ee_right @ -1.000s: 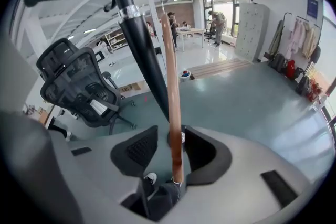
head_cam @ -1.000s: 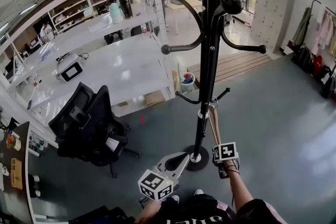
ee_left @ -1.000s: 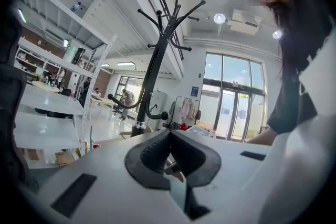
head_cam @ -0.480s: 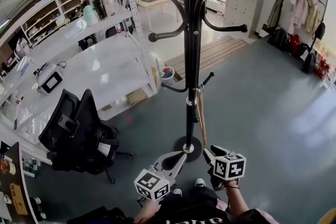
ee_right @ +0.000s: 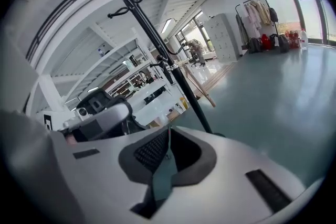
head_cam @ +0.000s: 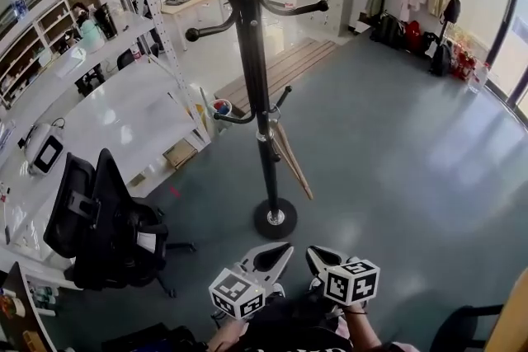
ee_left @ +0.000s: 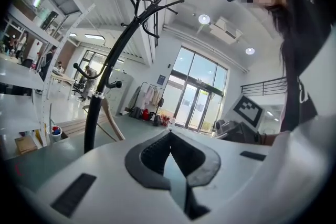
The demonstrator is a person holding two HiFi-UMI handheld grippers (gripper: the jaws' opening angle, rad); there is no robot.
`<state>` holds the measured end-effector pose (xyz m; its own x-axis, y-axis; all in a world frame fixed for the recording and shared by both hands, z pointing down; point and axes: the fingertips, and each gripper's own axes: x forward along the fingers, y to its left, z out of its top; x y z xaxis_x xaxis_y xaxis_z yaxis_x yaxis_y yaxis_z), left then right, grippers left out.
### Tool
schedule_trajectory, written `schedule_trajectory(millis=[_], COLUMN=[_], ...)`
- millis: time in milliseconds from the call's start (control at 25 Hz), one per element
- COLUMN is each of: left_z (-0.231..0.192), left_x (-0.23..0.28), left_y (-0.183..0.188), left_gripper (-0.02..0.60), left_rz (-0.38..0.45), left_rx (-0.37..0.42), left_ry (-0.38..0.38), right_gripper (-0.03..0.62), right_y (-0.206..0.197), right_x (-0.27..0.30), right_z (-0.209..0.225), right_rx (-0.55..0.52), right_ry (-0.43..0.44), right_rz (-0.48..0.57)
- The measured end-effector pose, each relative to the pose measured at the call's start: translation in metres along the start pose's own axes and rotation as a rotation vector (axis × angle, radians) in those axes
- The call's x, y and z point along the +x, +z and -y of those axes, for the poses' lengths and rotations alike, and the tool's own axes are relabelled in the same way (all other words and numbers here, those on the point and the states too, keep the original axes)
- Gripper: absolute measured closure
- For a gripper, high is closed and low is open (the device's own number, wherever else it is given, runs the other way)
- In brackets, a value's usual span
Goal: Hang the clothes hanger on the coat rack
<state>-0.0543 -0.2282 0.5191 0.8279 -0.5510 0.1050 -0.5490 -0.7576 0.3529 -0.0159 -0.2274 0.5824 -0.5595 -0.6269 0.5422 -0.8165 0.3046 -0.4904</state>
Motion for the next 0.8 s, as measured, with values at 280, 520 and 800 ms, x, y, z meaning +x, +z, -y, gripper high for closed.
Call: schedule_trajectory(millis=[280,520,800], left_z=[0.050,0.092,0.172], left_x=[-0.005,-0.017,-0.034], left_y=[-0.006,-0.017,-0.056], left_gripper=[0.581,0.581,0.581], left_rz=[0.016,0.065,0.107], left_rx=[0.026,0.024,-0.004], left_ry=[0.000,0.099,0.182], right_gripper=[0.585,0.585,0.585], right_y=[-0.026,-0.054,-0.112], right_x=[-0.051,-0.100,-0.169], right_z=[0.008,0.001,0.001], right_rx=[0.005,-0.056,-0.235], right_ry=[-0.011,0.043,0.066], right_rz=[0.007,-0.019,-0.086])
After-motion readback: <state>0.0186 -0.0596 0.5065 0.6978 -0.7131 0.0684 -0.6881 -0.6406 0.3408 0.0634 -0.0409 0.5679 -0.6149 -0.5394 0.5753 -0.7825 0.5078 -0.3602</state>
